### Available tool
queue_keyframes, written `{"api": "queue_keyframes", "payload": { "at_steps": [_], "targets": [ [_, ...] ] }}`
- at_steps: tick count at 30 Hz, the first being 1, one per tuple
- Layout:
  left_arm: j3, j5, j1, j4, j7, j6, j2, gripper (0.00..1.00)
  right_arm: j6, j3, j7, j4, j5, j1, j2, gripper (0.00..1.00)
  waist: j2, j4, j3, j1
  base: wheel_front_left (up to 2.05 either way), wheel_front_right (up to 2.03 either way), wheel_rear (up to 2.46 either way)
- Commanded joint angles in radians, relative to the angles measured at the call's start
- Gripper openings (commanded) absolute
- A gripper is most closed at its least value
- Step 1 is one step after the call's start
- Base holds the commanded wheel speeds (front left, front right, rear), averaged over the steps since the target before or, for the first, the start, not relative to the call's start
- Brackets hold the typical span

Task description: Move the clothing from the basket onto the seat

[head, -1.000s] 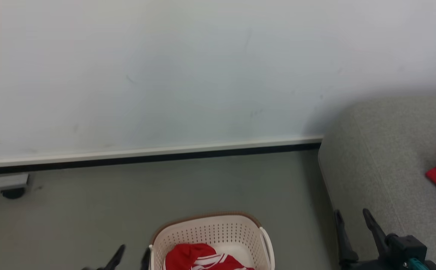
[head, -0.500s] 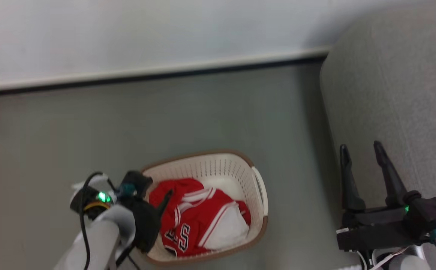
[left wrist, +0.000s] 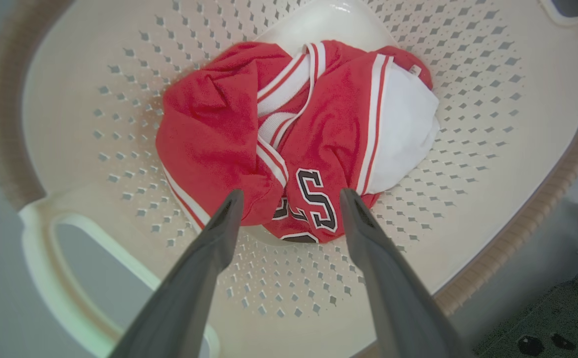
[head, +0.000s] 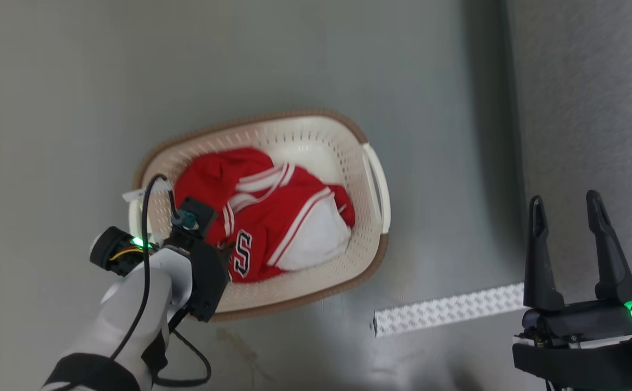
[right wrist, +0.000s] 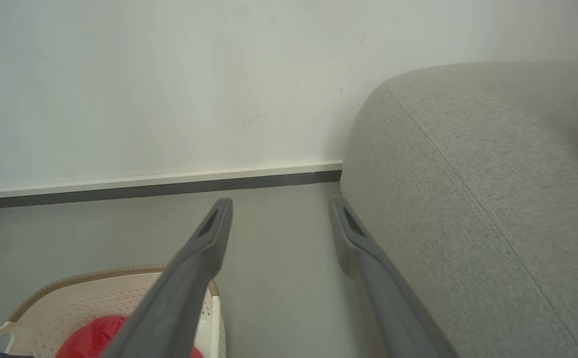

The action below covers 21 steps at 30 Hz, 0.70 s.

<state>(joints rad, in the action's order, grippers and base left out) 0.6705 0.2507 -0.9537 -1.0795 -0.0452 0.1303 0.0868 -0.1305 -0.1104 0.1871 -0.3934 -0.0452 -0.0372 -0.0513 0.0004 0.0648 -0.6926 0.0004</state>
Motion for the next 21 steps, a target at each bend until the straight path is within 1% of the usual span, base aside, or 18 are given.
{"api": "queue_keyframes", "payload": {
  "at_steps": [1, 4, 9, 12, 13, 19, 21],
  "targets": [
    [-0.003, 0.011, -0.027, -0.025, -0.009, -0.002, -0.001, 1.00, 0.000, -0.002, 0.005, -0.007, 0.005, 0.008, 0.002, 1.00, -0.0004, 0.007, -0.163, -0.0004, 0.00, 0.00, 0.00],
    [0.009, 0.011, -0.050, -0.062, -0.006, -0.005, -0.017, 1.00, 0.000, -0.008, 0.005, -0.022, 0.006, 0.029, 0.002, 1.00, -0.0004, 0.000, -0.184, -0.0004, 0.00, 0.00, 0.00],
    [0.042, -0.002, -0.086, -0.095, 0.001, -0.031, -0.030, 1.00, 0.000, -0.021, 0.009, -0.036, 0.002, 0.045, 0.001, 1.00, -0.0004, 0.000, -0.218, -0.0004, 0.00, 0.00, 0.00],
    [0.068, -0.008, -0.092, -0.104, -0.002, -0.061, -0.042, 1.00, 0.000, -0.031, 0.013, -0.032, -0.004, 0.044, 0.002, 1.00, -0.0004, 0.007, -0.226, -0.0004, 0.00, 0.00, 0.00],
    [0.079, -0.012, -0.092, -0.097, -0.003, -0.077, -0.040, 1.00, 0.000, -0.035, 0.015, -0.029, -0.007, 0.043, 0.002, 1.00, -0.0004, 0.012, -0.227, -0.0004, 0.00, 0.00, 0.00],
    [0.139, 0.030, -0.086, -0.032, -0.036, -0.124, -0.031, 1.00, 0.000, -0.053, 0.029, 0.000, -0.030, 0.033, 0.002, 1.00, -0.0004, 0.041, -0.233, -0.0004, 0.00, 0.00, 0.00],
    [0.164, 0.030, -0.089, -0.023, -0.044, -0.151, -0.032, 1.00, 0.000, -0.059, 0.035, 0.009, -0.040, 0.026, 0.002, 1.00, -0.0004, 0.049, -0.231, -0.0004, 0.00, 0.00, 0.00]
  ]
}}
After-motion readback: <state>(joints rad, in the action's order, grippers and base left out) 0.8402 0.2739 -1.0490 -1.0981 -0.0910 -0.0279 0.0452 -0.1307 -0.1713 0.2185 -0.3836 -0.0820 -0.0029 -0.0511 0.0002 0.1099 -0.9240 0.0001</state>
